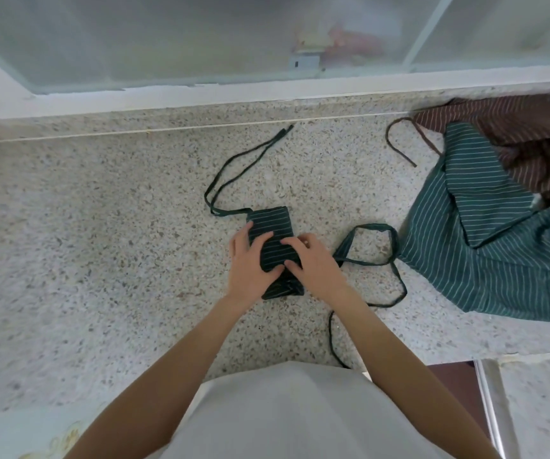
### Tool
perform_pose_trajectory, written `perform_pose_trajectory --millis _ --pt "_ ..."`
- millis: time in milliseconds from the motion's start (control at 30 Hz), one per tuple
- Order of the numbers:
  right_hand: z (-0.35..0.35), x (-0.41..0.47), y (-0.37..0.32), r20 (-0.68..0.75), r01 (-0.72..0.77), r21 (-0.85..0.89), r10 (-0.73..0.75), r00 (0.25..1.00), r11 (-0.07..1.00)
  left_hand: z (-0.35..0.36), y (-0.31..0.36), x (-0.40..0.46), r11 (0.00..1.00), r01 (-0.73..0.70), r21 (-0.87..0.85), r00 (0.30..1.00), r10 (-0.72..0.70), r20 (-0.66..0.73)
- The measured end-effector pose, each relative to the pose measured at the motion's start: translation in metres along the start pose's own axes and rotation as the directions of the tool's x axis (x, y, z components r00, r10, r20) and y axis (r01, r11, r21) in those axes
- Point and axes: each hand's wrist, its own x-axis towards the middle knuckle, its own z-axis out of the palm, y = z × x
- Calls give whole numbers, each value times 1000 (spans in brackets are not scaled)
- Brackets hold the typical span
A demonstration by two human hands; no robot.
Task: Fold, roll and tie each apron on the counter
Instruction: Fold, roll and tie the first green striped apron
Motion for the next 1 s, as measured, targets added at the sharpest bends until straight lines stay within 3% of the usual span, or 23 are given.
perform_pose_trajectory --millis 67,233,300,367,433,467,533,600,667,767,833,900,1000 --pt "0 4 2 64 -14 26 12 998 1000 -3 -2 -2 962 201 -185 979 -189 79" --pt "-3 10 2 109 -62 130 48 993 990 -17 -1 8 831 347 -434 933 -257 253" --pt "-6 10 2 135 -87 301 48 990 950 -24 4 10 754 367 -545 928 -251 277" --pt "-12 7 0 133 -62 558 -15 991 827 -31 7 10 688 338 -642 940 -215 265" --pt "-18 5 -6 66 -19 646 -31 997 763 -37 9 9 705 269 -656 962 -165 217" --pt "-19 5 -9 -13 33 587 -31 999 809 -38 11 8 784 197 -589 979 -126 159" --pt "-17 4 -13 -184 138 271 -89 979 953 -36 11 5 961 11 -278 1000 -3 29" --pt "-12 1 -14 -273 156 -108 -180 945 982 -30 7 1 997 -78 12 997 79 -18" --pt "-8 -9 -12 -331 139 -334 -254 909 932 -25 6 -6 985 -81 152 997 80 11" --pt "0 -28 -3 -426 110 -446 -319 847 888 -15 0 -19 928 -175 328 971 217 -98" --pt "3 -39 5 -423 95 -454 -308 852 886 -10 -7 -25 889 -251 383 922 341 -185" --pt "4 -42 10 -355 151 -467 -341 870 871 -5 -15 -27 853 -388 348 874 461 -154" --pt "5 -38 19 -189 298 -471 -425 885 830 -2 -28 -23 829 -511 228 854 520 23"
